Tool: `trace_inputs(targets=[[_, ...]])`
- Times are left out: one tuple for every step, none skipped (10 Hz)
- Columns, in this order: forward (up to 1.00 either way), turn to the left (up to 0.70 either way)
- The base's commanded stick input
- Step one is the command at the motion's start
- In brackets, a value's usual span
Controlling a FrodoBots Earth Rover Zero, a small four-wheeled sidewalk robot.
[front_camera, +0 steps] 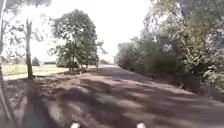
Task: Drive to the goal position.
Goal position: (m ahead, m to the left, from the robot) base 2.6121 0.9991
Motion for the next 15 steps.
trace_inputs(targets=[[0.70,0.00],[0.70,0.00],[0.70,0.00],[0.70,0.14],[0.70,0.35],[0.70,0.30],[0.70,0.26],[0.70,0.21],[0.70,0.17],[0.70,0.13],[0.70,0.08],[0.70,0.04],[0.70,0.00],[0.70,0.00],[0.70,-0.03]])
